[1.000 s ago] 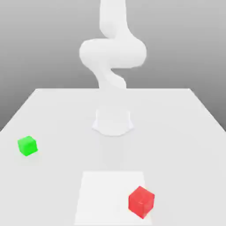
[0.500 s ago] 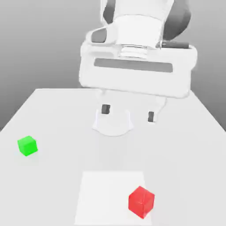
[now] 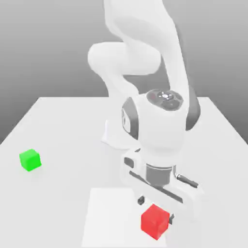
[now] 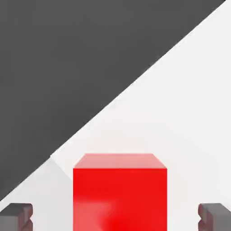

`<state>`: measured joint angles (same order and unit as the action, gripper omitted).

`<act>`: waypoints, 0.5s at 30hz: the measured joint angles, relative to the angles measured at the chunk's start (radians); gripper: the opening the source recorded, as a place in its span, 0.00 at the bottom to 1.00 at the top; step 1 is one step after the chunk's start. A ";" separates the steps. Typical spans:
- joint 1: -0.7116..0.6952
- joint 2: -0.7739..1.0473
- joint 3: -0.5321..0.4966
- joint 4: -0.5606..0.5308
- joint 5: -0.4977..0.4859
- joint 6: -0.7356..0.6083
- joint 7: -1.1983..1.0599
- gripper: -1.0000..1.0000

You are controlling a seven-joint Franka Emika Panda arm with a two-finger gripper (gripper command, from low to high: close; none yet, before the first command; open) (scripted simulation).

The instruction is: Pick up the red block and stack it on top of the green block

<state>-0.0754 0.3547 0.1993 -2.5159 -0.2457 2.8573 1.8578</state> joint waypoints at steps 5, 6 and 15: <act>0.000 0.000 0.000 0.000 -0.001 0.003 0.001 0.00; 0.006 0.012 -0.008 0.002 -0.008 0.012 0.006 0.00; -0.117 -0.218 -0.004 -0.067 0.132 -0.149 -0.062 0.00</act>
<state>-0.1928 0.1370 0.1949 -2.5825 -0.1141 2.7087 1.7961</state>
